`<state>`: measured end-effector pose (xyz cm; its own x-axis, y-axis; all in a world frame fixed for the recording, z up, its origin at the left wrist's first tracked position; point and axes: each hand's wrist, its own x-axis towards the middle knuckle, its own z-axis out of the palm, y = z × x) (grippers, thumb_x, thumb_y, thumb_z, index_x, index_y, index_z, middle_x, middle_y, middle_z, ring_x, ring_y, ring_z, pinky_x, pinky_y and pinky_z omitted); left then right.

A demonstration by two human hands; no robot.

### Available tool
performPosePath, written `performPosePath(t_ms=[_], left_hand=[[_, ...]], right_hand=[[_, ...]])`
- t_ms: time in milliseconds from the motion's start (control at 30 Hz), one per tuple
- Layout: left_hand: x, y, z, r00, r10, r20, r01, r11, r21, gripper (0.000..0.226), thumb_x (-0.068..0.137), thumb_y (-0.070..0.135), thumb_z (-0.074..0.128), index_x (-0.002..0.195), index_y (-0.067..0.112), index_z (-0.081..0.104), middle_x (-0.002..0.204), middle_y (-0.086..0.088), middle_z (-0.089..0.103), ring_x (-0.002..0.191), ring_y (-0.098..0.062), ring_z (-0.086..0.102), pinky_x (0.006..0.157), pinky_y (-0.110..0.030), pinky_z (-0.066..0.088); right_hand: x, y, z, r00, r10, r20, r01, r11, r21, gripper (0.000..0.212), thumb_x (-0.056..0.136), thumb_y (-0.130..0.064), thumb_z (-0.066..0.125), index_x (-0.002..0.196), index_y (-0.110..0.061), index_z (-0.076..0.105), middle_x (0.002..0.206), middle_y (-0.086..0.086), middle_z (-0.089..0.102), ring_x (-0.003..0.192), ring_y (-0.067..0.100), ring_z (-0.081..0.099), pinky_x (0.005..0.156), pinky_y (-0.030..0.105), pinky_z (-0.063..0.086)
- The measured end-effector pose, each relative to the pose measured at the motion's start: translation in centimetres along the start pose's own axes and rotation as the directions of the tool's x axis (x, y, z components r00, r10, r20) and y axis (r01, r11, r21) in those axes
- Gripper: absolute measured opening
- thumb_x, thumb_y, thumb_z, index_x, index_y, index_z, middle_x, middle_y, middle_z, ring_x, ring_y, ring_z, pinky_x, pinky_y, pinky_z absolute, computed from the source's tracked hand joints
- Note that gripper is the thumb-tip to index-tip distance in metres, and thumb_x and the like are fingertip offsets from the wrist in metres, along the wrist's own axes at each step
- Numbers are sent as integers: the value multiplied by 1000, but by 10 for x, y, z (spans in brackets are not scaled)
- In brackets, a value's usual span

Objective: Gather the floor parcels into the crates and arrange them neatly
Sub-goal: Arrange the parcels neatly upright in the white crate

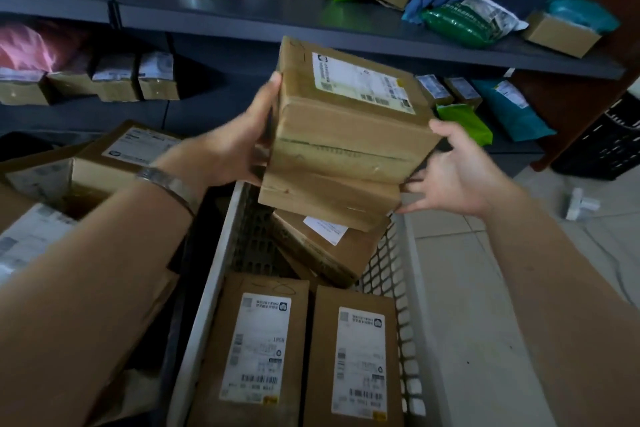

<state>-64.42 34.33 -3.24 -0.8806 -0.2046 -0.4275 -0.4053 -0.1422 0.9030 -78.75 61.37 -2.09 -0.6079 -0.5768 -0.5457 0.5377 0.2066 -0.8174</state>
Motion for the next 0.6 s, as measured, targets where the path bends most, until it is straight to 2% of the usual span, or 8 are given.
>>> performPosePath(t_ms=[67, 133, 200, 300, 367, 467, 533, 600], left_hand=[[-17, 3, -15, 997, -38, 61, 35, 999, 39, 88, 66, 95, 29, 124, 37, 60, 128, -4, 54, 117, -32, 53, 91, -57, 50], [-36, -1, -20, 988, -122, 91, 109, 985, 133, 99, 60, 98, 28, 125, 31, 60, 131, -10, 58, 117, -39, 58, 93, -57, 49], [-54, -10, -21, 974, -192, 121, 176, 975, 135, 109, 55, 101, 28, 122, 20, 58, 129, -15, 56, 120, -46, 53, 90, -57, 51], [-76, -19, -21, 967, -216, 137, 209, 976, 65, 100, 65, 96, 26, 122, 21, 59, 124, -7, 56, 120, -37, 54, 88, -55, 52], [-91, -24, -21, 954, -260, 147, 244, 963, 117, 94, 67, 94, 29, 131, 30, 54, 129, -8, 61, 117, -36, 58, 94, -57, 48], [-114, -31, -16, 900, -338, 276, 281, 933, 227, 95, 61, 98, 25, 136, 43, 46, 132, -5, 48, 115, -38, 61, 89, -54, 52], [-122, -39, -18, 860, -390, 329, 332, 917, 220, 98, 58, 99, 24, 138, 46, 43, 140, -9, 49, 121, -39, 56, 88, -56, 52], [-128, -48, -18, 813, -447, 373, 401, 895, 196, 99, 56, 99, 34, 139, 45, 42, 142, -13, 51, 126, -42, 50, 95, -63, 45]], right_hand=[[-19, -8, -5, 996, -4, 89, 2, 1000, 20, 84, 72, -84, 41, 135, -32, 58, 135, 12, 62, 123, 42, 58, 98, 73, 38], [-38, -13, 4, 993, 12, 121, -10, 1000, -16, 87, 72, -90, 32, 127, -33, 68, 132, 10, 64, 120, 41, 61, 88, 69, 47], [-54, -11, 18, 991, 84, 100, -71, 989, -129, 78, 71, -85, 45, 121, -31, 71, 128, 12, 67, 114, 40, 64, 81, 64, 53], [-72, 6, 28, 984, 171, 57, -147, 945, -292, 71, 73, -64, 64, 133, -27, 57, 136, 16, 59, 118, 46, 59, 90, 72, 46], [-85, 22, 36, 971, 234, 59, -201, 919, -338, 55, 79, -53, 57, 126, -26, 61, 130, 11, 63, 116, 41, 60, 96, 70, 44], [-103, 43, 42, 943, 315, 106, -256, 892, -372, 50, 80, -56, 53, 120, -28, 64, 114, 6, 73, 104, 32, 68, 94, 62, 49], [-109, 51, 39, 912, 380, 151, -288, 859, -423, 61, 77, -58, 67, 128, -26, 59, 125, 11, 67, 113, 37, 64, 90, 64, 50], [-114, 58, 36, 874, 456, 170, -315, 797, -516, 85, 62, -55, 86, 135, -25, 54, 136, 16, 58, 121, 41, 58, 91, 66, 49]])
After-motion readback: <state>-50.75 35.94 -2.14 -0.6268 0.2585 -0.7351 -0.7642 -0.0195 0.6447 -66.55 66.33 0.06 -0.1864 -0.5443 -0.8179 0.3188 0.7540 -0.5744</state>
